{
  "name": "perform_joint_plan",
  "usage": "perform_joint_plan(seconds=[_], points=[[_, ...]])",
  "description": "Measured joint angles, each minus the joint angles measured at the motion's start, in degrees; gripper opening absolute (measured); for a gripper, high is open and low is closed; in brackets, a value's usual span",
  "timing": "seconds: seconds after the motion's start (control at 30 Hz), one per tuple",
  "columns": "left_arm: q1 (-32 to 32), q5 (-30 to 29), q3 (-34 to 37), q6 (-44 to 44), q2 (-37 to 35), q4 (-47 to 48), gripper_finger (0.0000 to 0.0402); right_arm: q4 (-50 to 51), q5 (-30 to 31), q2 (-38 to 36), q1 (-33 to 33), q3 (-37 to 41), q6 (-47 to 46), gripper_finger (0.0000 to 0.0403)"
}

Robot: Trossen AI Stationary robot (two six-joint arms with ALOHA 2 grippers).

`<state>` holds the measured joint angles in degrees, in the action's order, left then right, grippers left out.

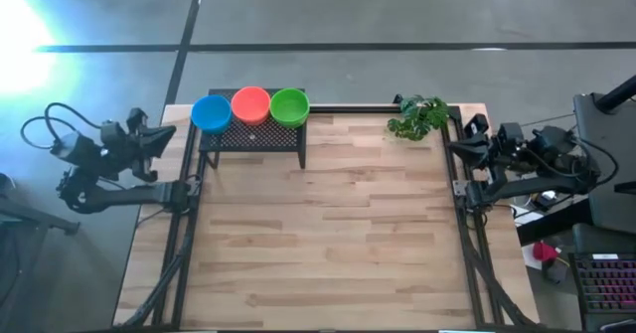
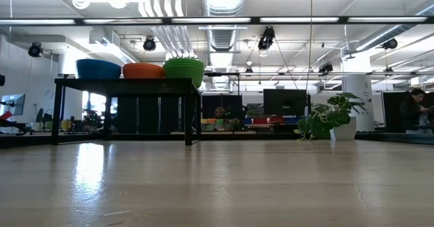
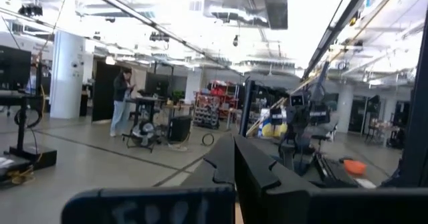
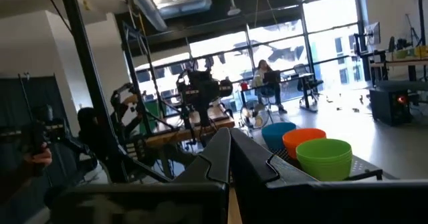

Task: Pick & Place Mini bowls
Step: Return to Home Position

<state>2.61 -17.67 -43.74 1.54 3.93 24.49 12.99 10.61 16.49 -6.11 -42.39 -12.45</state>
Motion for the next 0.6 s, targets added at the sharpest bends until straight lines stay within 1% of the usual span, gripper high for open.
perform_joint_plan(seconds=[0.2,0.33,0.5,0.6], points=[[0.0,0.0,0.1,-0.5,-2.6,0.2,0.0000,-0.1,0.2,-3.9,0.0,2.5,0.4,0.0008],[0.0,0.0,0.1,-1.4,-3.6,0.9,0.0000,-0.1,4.2,-7.0,0.0,4.1,-0.5,0.0008],[0.0,0.0,0.1,-1.6,-3.6,1.4,0.0000,-0.1,4.6,-11.4,0.0,6.4,-0.4,0.0008],[0.0,0.0,0.1,-1.7,-3.6,1.4,0.0000,0.0,6.5,-14.6,0.0,7.7,-0.4,0.0008]])
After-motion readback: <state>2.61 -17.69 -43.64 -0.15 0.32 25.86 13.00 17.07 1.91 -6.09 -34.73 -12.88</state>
